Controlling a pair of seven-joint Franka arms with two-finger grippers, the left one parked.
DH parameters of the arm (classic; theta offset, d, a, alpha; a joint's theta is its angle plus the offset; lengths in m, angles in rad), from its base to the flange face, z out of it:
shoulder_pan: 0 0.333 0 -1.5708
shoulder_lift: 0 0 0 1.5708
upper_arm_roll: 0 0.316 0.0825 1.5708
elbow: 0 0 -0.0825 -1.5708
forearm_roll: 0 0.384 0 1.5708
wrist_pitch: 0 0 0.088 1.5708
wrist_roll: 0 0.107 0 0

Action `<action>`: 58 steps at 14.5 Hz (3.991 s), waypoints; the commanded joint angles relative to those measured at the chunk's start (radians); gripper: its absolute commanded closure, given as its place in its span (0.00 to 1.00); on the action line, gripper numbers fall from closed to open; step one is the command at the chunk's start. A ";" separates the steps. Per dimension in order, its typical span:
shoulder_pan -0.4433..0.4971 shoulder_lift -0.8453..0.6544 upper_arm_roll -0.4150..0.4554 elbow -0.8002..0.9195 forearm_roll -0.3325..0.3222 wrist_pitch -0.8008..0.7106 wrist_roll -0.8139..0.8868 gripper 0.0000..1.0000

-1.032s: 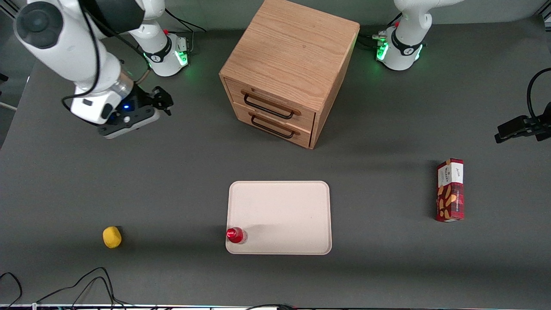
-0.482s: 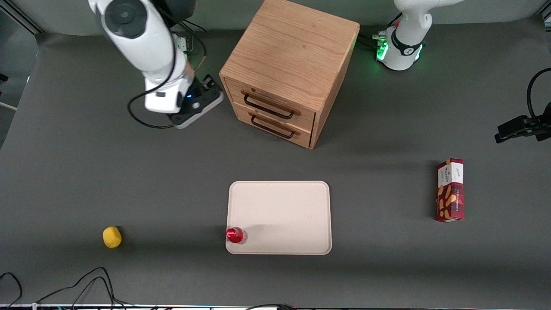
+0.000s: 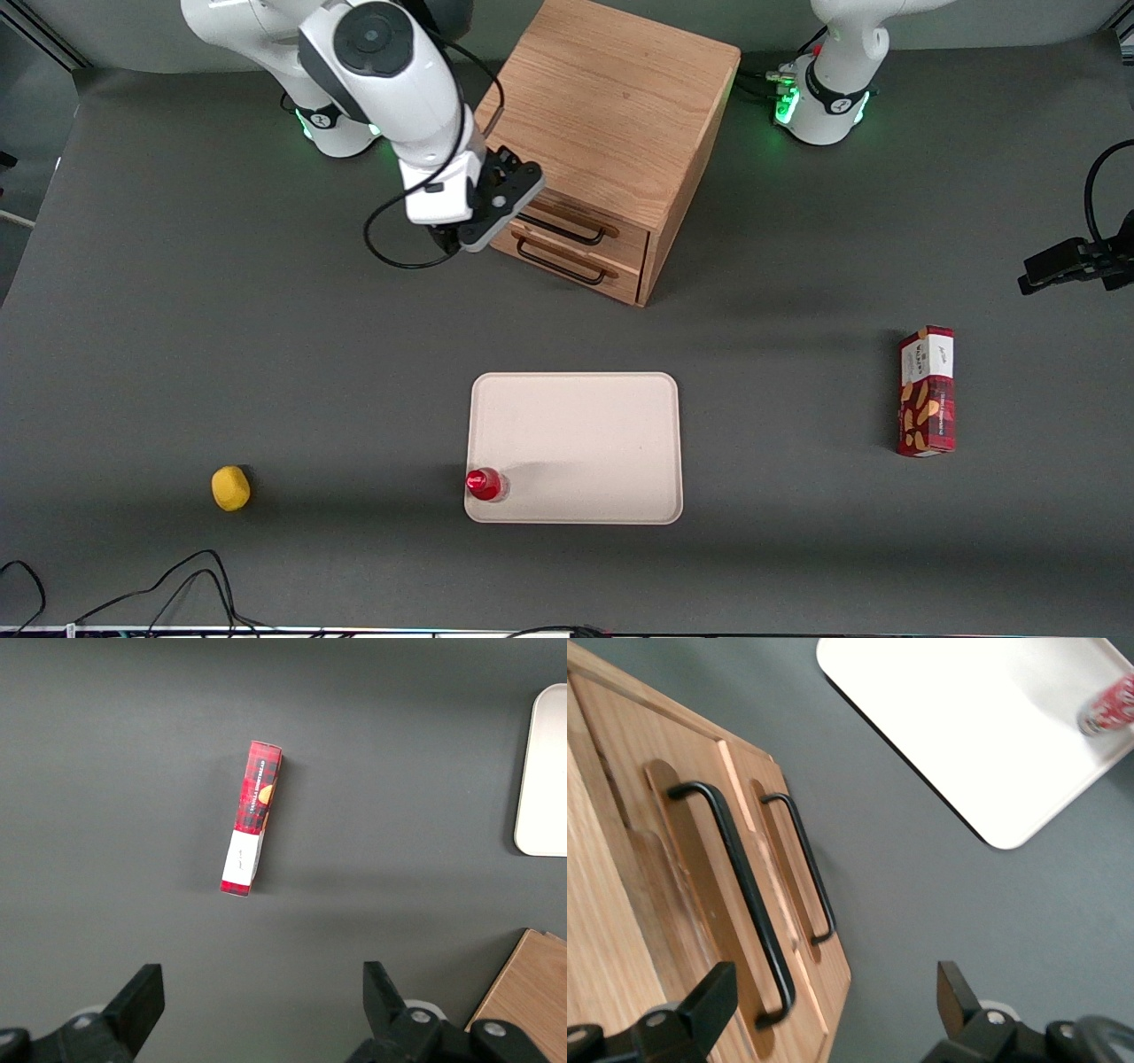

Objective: Open upper drawer

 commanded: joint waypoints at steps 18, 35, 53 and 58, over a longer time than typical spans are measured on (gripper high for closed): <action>0.038 0.088 -0.002 -0.030 -0.006 0.095 -0.095 0.00; 0.045 0.099 -0.001 -0.092 -0.006 0.182 -0.098 0.00; 0.065 0.117 -0.002 -0.145 -0.018 0.275 -0.097 0.00; 0.073 0.117 -0.002 -0.178 -0.018 0.320 -0.092 0.00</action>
